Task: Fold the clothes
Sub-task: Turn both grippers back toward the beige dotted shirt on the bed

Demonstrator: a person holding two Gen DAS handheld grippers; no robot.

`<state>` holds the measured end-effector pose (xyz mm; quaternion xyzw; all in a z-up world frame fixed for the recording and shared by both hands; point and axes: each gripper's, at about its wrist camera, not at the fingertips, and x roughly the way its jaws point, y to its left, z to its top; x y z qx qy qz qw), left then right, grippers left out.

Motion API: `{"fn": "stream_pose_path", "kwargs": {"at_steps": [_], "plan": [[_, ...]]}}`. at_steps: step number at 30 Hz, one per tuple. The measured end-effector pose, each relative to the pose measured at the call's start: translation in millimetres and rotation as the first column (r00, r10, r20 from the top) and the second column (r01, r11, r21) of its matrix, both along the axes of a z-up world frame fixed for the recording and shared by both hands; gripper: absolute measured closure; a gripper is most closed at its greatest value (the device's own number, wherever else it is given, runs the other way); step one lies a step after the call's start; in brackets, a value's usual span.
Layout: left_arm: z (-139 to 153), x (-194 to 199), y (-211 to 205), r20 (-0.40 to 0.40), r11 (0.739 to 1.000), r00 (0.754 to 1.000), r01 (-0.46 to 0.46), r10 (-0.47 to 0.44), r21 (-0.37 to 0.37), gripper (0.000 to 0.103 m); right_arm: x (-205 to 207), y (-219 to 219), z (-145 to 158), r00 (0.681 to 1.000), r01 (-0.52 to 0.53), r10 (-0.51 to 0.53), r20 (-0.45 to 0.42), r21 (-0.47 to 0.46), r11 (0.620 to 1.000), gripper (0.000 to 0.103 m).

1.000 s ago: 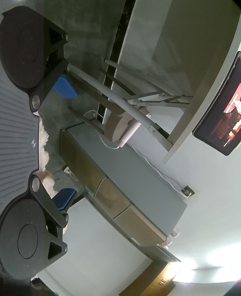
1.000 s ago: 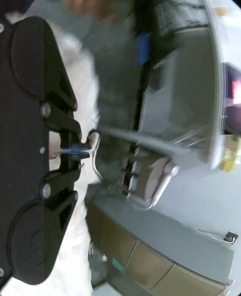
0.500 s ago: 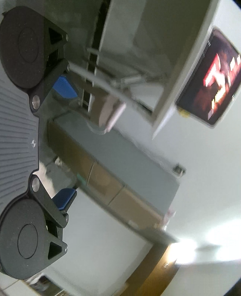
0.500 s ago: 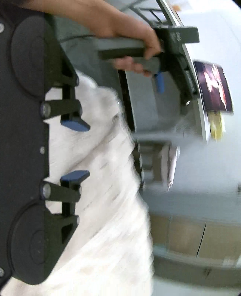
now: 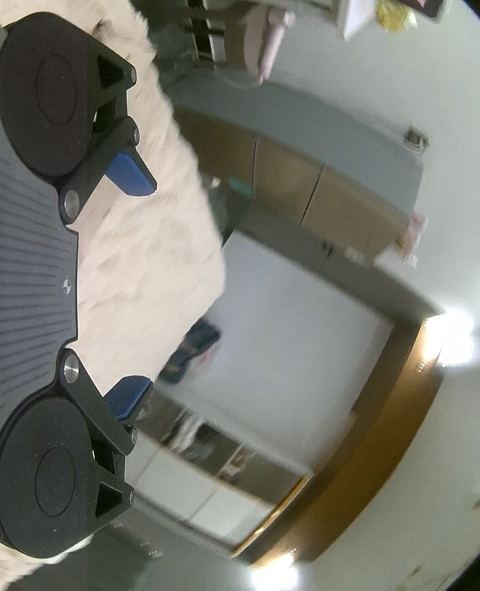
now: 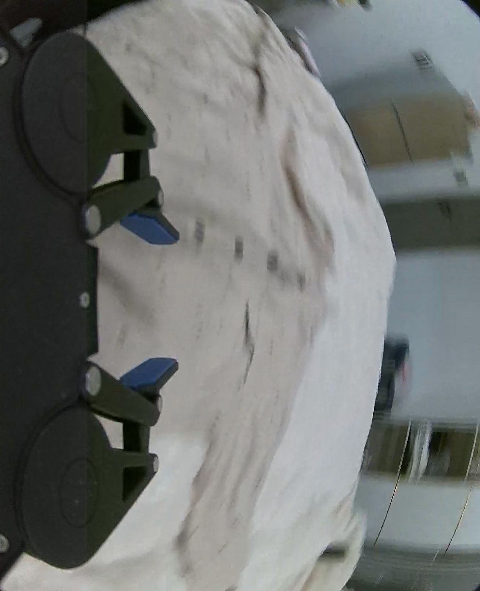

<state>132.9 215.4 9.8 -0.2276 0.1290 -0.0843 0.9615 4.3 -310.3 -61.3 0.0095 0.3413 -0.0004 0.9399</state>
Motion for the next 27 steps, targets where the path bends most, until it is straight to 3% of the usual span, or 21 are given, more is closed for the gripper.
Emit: {"fn": "stream_pose_path", "kwargs": {"at_steps": [2,4,7,8,9,10,12,15,17,18,21,24,25,26,27], "plan": [[0.1,-14.1,-28.0,0.005,0.999,1.000,0.023,-0.023,0.040,0.000,-12.0,-27.4,-6.3,0.999,0.045,-0.045,0.001,-0.012,0.999,0.037],[-1.1,-34.0,-82.9,0.007,0.984,0.995,0.095,-0.097,0.151,0.000,-18.3,-44.3,-10.8,0.996,0.085,-0.085,-0.022,-0.029,0.996,0.037],[-4.7,-49.6,-134.4,-0.008,0.940,0.981,0.188,-0.193,0.285,0.000,-37.5,-68.5,-15.5,0.992,0.111,-0.112,-0.051,-0.028,0.993,0.037],[-7.4,-55.2,-152.5,-0.013,0.915,0.974,0.216,-0.226,0.342,0.000,-47.3,-77.7,-16.6,0.992,0.108,-0.109,-0.061,-0.027,0.994,0.037],[-12.1,-62.5,-175.3,-0.023,0.871,0.961,0.259,-0.274,0.418,0.000,-55.1,-84.7,-17.3,0.992,0.104,-0.106,-0.070,-0.029,0.994,0.037],[-19.4,-70.7,-198.3,-0.044,0.809,0.940,0.315,-0.339,0.497,0.000,-59.0,-84.3,-17.2,0.992,0.091,-0.095,-0.078,-0.052,0.995,0.037],[-31.6,-82.9,-223.4,-0.080,0.715,0.905,0.382,-0.418,0.586,0.000,-74.2,-78.7,-18.7,0.994,0.022,-0.036,-0.107,-0.130,0.991,0.037],[-61.3,-102.7,-258.9,-0.176,0.531,0.831,0.485,-0.528,0.694,0.000,-101.3,-61.2,-20.8,0.984,-0.135,0.108,-0.142,-0.197,0.971,0.037],[-76.3,-111.3,-269.8,-0.227,0.480,0.796,0.536,-0.561,0.694,0.000,-108.7,-50.4,-21.6,0.973,-0.198,0.170,-0.155,-0.182,0.963,0.037],[-87.7,-115.6,-274.9,-0.269,0.453,0.765,0.583,-0.585,0.675,0.000,-111.1,-45.9,-22.2,0.968,-0.223,0.196,-0.157,-0.175,0.959,0.037],[-114.1,-117.4,-282.7,-0.347,0.413,0.711,0.661,-0.611,0.627,0.001,-111.5,-32.6,-27.1,0.958,-0.269,0.247,-0.143,-0.168,0.948,0.037],[-133.4,-117.0,-289.2,-0.399,0.412,0.676,0.713,-0.619,0.568,0.013,-98.9,-22.8,-28.6,0.957,-0.286,0.275,-0.090,-0.134,0.949,0.037],[-138.1,-115.4,-289.2,-0.414,0.420,0.661,0.733,-0.626,0.535,0.029,-92.9,-23.3,-27.5,0.958,-0.283,0.277,-0.068,-0.112,0.953,0.037],[-141.3,-114.8,-289.4,-0.428,0.427,0.651,0.746,-0.627,0.511,0.054,-86.8,-25.0,-26.4,0.960,-0.278,0.276,-0.042,-0.080,0.957,0.037],[-146.7,-112.7,-289.9,-0.454,0.430,0.637,0.763,-0.623,0.482,0.069,-80.4,-29.9,-25.4,0.964,-0.266,0.266,-0.003,-0.020,0.964,0.037]]}}
